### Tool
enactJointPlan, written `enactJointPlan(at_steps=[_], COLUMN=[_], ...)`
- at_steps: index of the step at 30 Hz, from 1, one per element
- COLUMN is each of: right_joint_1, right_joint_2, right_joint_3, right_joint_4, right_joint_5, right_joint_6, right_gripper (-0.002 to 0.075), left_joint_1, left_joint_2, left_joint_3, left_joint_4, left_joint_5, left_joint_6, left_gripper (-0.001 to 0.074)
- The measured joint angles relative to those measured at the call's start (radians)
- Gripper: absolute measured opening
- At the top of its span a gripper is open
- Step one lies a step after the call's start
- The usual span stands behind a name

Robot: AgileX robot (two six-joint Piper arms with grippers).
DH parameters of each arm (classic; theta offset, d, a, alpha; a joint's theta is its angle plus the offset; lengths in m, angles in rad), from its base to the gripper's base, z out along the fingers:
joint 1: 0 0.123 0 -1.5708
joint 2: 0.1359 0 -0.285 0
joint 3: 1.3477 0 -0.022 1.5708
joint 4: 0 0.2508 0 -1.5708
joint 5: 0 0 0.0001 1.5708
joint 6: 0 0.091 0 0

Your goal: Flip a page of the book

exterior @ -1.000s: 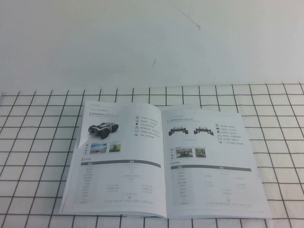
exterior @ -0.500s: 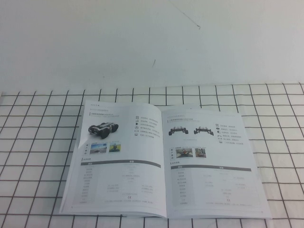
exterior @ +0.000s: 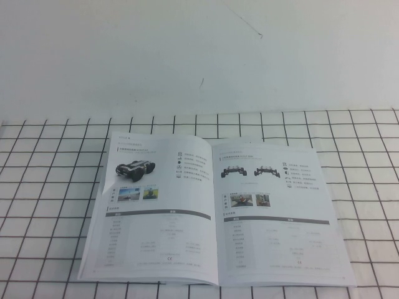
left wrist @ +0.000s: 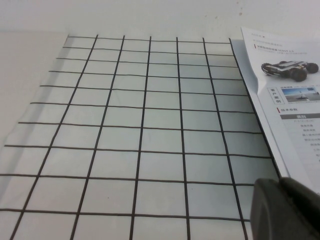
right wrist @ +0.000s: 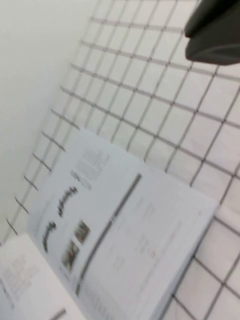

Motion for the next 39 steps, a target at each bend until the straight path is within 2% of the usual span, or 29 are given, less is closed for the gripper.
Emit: enactJointPlan(at_steps=[5,14,24,31,39], right_joint_1=[-0.087,-0.095,-0.095,-0.095,-0.114], right_joint_2=[-0.096,-0.100,-0.100,-0.100,-0.100], right_joint_3=[0.056,0.211,0.227,0.227,0.227], right_joint_4=[-0.098,-0.061,-0.051,-0.054,-0.124], right_joint_5=[-0.016,-0.112,-0.184,-0.180,-0.176], right_joint_6=[-0.012,0.005,0.012,0.154,0.237], right_gripper=[0.0000,0.0000,0.0000,0.0000,0.0000], left_joint_1=[0.000,0.000,0.000,0.000,0.000], left_joint_2=[0.000,0.000,0.000,0.000,0.000], left_joint_3=[0.000,0.000,0.000,0.000,0.000], left_joint_4=[0.000,0.000,0.000,0.000,0.000], left_joint_5=[0.000,0.001,0.002,0.002,0.002], left_joint_6=[0.000,0.002,0.002,0.002,0.002], left_gripper=[-0.0004,-0.0004,-0.0004,-0.0004,-0.0004])
